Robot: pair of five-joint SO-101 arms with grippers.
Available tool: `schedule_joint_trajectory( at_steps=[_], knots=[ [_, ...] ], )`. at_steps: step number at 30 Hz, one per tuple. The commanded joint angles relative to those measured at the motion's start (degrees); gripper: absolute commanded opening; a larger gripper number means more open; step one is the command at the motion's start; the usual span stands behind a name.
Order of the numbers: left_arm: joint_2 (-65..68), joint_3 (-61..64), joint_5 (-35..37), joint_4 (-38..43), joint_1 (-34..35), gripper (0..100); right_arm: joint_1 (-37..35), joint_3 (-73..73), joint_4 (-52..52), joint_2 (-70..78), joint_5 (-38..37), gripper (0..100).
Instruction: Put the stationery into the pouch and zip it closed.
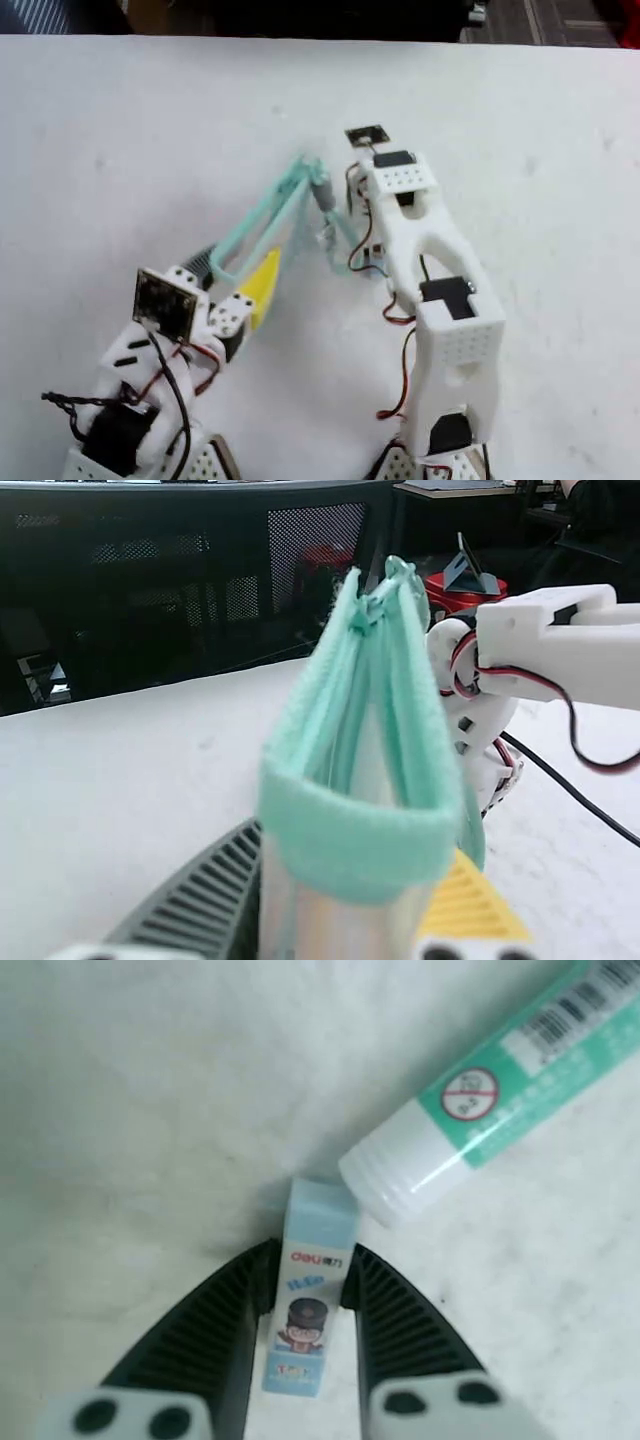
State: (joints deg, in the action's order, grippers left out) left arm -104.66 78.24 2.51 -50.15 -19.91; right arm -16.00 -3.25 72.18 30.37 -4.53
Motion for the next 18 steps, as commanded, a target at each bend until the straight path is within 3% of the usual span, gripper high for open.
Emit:
schedule_joint_trajectory(
  at_steps=[1,7,15,18],
  knots=[
    [-0.40,-1.93,-0.26,-0.62,-1.01,17,-1.01,0.18,0.84,0.22,-0.97,1.7],
    [-0.40,0.00,-5.80,-0.18,-4.44,17,-1.54,-0.09,0.92,1.71,-1.14,1.7],
    [-0.40,0.62,-6.07,-0.09,-6.46,17,-1.98,-0.18,3.12,1.80,-1.14,1.7],
    [-0.40,0.62,-6.07,-0.09,-6.46,17,-1.98,-2.37,8.31,-0.84,-1.14,1.7]
  ],
)
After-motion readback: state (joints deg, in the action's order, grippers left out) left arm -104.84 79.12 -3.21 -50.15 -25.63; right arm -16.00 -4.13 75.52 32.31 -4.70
